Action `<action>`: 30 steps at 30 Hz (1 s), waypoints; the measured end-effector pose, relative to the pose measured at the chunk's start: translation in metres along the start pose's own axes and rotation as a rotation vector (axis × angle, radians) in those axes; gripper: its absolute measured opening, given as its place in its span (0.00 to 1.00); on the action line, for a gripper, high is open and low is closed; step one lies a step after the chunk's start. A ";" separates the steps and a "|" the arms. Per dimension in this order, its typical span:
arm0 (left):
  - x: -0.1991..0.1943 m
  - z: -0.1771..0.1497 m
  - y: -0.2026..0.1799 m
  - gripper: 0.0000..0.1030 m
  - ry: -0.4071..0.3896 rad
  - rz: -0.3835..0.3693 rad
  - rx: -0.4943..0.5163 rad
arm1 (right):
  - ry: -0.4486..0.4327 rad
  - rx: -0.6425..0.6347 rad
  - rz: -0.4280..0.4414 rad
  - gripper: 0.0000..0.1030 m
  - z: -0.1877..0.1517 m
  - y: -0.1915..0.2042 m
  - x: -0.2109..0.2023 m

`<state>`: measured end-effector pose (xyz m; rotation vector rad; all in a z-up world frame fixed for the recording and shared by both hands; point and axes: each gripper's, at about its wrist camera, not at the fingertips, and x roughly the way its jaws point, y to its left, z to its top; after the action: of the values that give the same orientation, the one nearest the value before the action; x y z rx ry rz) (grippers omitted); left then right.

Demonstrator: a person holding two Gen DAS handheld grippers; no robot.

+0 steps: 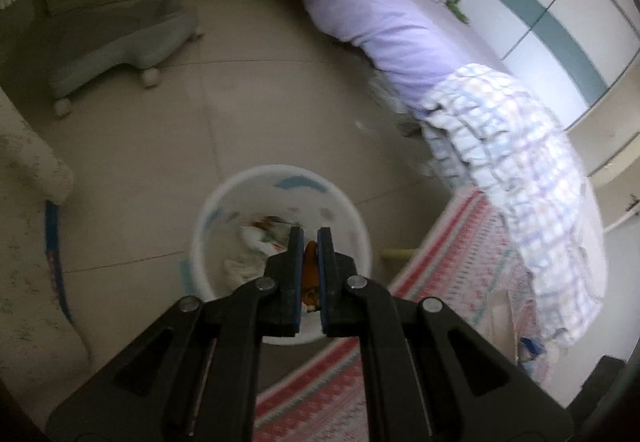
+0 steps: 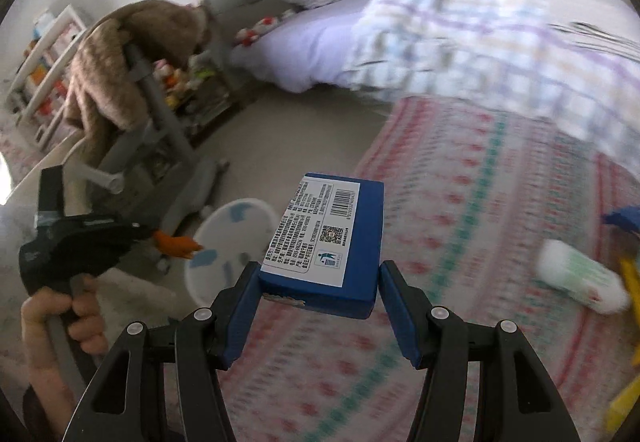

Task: Collect trash
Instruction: 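Carry the box and wrapper over the white bin and open both tools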

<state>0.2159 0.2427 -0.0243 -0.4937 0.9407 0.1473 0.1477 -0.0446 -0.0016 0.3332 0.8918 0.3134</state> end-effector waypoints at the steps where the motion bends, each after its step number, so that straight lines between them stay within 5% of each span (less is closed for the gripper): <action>1: 0.003 0.000 0.001 0.07 0.001 0.016 0.004 | 0.006 -0.002 0.012 0.59 0.000 0.005 0.005; 7: 0.016 0.003 -0.001 0.09 0.002 0.082 0.042 | 0.047 -0.044 0.078 0.59 0.010 0.041 0.047; 12: 0.023 0.008 0.010 0.39 0.017 0.111 0.033 | 0.065 -0.079 0.115 0.59 0.020 0.066 0.075; 24: -0.012 0.016 0.040 0.52 -0.064 0.125 -0.160 | 0.145 -0.124 0.130 0.65 0.019 0.105 0.142; 30: -0.008 0.014 0.026 0.53 -0.056 0.132 -0.109 | 0.153 -0.092 0.119 0.68 0.012 0.098 0.146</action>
<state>0.2129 0.2732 -0.0199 -0.5251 0.9141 0.3316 0.2310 0.1002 -0.0570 0.2804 1.0059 0.4930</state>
